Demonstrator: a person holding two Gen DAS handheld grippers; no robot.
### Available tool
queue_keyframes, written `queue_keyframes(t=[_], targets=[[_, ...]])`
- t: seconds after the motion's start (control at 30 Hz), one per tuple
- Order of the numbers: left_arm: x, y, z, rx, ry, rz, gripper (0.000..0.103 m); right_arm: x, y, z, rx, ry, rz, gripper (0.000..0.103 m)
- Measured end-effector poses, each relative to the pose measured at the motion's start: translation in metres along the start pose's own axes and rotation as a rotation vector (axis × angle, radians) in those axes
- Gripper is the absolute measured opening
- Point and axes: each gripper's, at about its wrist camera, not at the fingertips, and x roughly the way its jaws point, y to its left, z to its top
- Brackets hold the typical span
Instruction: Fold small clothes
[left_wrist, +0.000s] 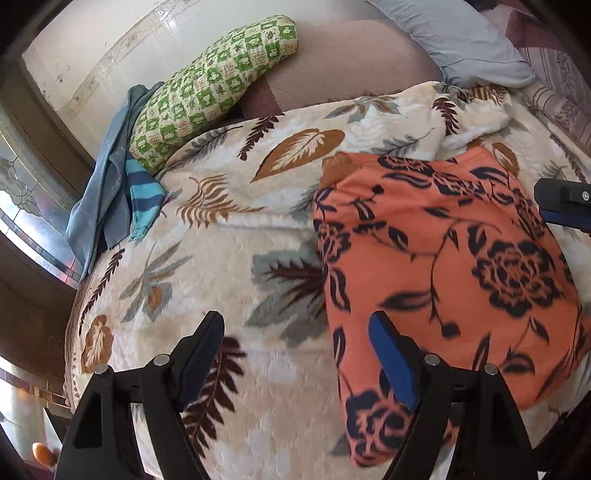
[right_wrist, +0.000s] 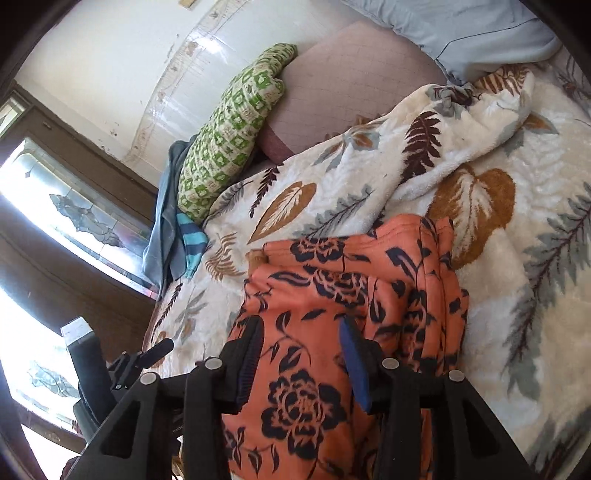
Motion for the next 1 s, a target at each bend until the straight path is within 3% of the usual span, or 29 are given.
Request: queue_keyframes(t=[0.1,0.2,0.33,0.6,0.73,1.0], targets=[[0.001,-0.002,-0.023,0.011,-0.013,0.019,0.085,0.001,0.009,-0.028,-0.023,0.045,-0.029,0.046],[0.003,0.002,-0.026,-0.01,0.007,0.021,0.085,0.016,0.005,-0.061,-0.013,0.13,-0.147,0.046],[-0.029,0.011,-0.021,-0.021,-0.057,0.027,0.085,0.002,0.025,-0.077,-0.106,0.076,-0.226,0.046],[-0.117,0.052,-0.013,-0.115,-0.282,0.022,0.085,-0.059,0.06,-0.091,-0.133,-0.088,-0.073,0.049],[-0.149,0.068,-0.015,-0.152,-0.359,0.013,0.085,-0.08,0.095,-0.091,-0.213,-0.145,-0.097,0.05],[-0.183,0.09,-0.024,-0.211,-0.425,-0.02,0.086,-0.113,0.151,-0.093,-0.31,-0.241,-0.102,0.05]])
